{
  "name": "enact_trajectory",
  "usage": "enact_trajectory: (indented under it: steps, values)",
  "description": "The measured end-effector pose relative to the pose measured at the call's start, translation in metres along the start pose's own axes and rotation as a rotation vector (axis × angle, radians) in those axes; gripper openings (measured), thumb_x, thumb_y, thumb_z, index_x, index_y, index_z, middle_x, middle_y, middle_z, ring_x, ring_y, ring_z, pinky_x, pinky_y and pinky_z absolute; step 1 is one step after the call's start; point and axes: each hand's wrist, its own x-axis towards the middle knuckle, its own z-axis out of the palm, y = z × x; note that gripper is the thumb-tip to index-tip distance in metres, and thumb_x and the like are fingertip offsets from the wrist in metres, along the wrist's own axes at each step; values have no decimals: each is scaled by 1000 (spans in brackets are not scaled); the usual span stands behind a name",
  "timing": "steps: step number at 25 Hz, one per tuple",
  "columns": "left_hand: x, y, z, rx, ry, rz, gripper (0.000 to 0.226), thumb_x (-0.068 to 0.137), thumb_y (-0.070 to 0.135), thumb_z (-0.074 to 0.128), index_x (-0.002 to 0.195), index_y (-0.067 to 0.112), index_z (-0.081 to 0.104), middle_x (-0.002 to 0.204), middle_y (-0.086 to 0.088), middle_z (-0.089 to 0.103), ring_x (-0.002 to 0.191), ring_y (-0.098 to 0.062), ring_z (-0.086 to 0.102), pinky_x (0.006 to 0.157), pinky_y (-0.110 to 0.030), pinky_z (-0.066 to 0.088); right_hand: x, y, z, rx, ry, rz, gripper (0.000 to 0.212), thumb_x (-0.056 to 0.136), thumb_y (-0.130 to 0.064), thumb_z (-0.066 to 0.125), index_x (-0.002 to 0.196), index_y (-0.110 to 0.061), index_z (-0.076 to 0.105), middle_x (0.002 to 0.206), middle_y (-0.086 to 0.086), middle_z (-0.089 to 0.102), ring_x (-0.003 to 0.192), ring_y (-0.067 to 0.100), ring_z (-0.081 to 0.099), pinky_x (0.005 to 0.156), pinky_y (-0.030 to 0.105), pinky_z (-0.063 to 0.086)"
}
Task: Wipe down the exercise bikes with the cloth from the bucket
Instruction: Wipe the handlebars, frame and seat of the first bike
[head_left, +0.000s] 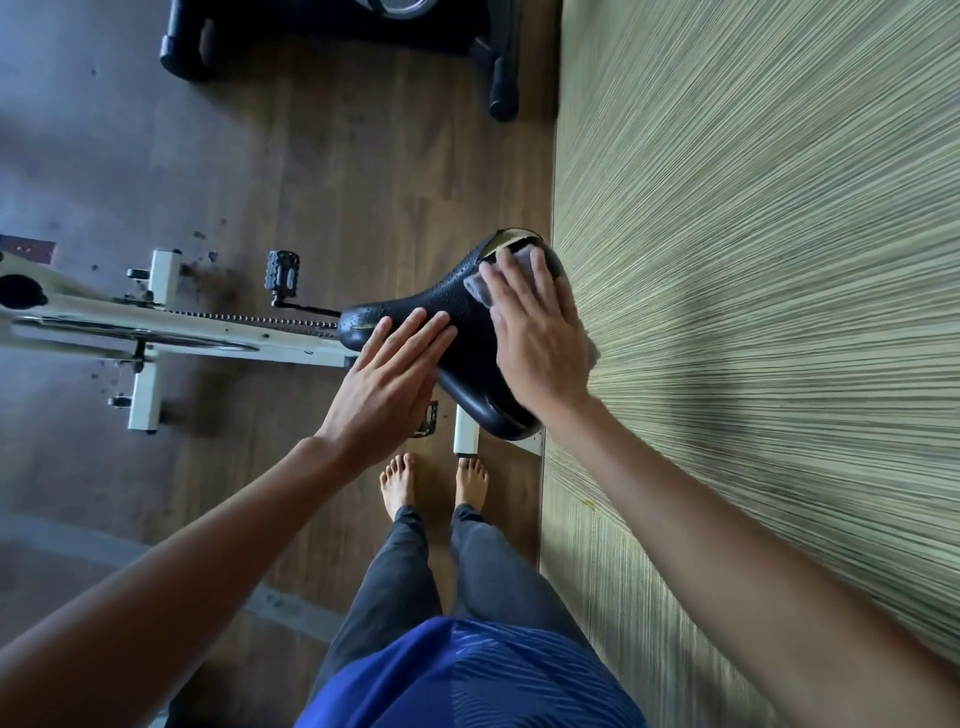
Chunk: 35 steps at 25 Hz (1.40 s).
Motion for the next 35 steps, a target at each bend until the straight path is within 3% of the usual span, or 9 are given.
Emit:
enact_trajectory:
  steps: [5,10,15,20,23,25,30,33,35]
  values:
    - [0,-1,-4,7,-4,17,50,104,18,42,153,12,34,161,-5,28,152,-21,18,124,-47,18,-42,10,3,231,108,321,48,109,-29,28,155,-16,33,164,6,24,153,28,14,120,49,28]
    - [1,0,-3,15,24,23,55,100,13,55,151,10,37,160,-6,31,151,-23,22,122,-48,21,-31,-24,4,20,11,42,49,106,-24,40,154,-20,34,162,-2,29,153,25,17,123,47,18]
    - [1,-1,-4,25,16,31,54,100,15,55,151,12,37,160,-5,32,151,-22,23,123,-47,21,-35,-2,3,29,64,261,51,105,-21,43,155,-22,32,164,-4,24,153,25,15,123,46,21]
    - [0,-2,-7,-11,70,-12,53,100,14,54,149,5,39,157,-13,35,149,-26,26,121,-52,23,-50,-51,2,99,-20,197,58,101,-21,46,156,-14,29,165,3,21,154,29,11,123,48,19]
    - [7,20,-8,-96,180,-236,47,102,11,44,147,3,41,155,-16,37,148,-28,27,124,-49,15,-30,-45,-13,450,-90,262,50,107,-27,36,155,-16,30,164,2,22,154,18,11,125,38,15]
    - [23,63,-2,-131,163,-343,46,100,8,39,145,3,44,154,-15,41,148,-28,28,125,-45,8,-24,-17,-25,622,-20,275,45,107,-23,37,151,-11,39,162,7,29,152,16,21,124,30,19]
    - [59,138,32,-86,121,-583,65,102,40,21,154,0,23,163,-18,18,153,-30,7,124,-44,-3,17,30,-33,686,-127,314,41,106,-14,39,147,-10,46,161,8,32,150,14,24,112,6,11]
    - [62,134,43,-41,136,-654,64,104,40,23,156,4,15,165,-14,10,153,-25,3,124,-47,2,22,32,-24,715,-177,319,44,107,-17,38,151,-14,40,164,3,24,150,8,16,109,2,7]
    - [57,122,43,-13,123,-645,63,104,39,23,157,7,12,165,-11,8,153,-22,0,124,-46,-4,19,31,-18,688,-170,317,46,107,-19,39,153,-16,35,165,0,19,151,8,11,109,1,3]
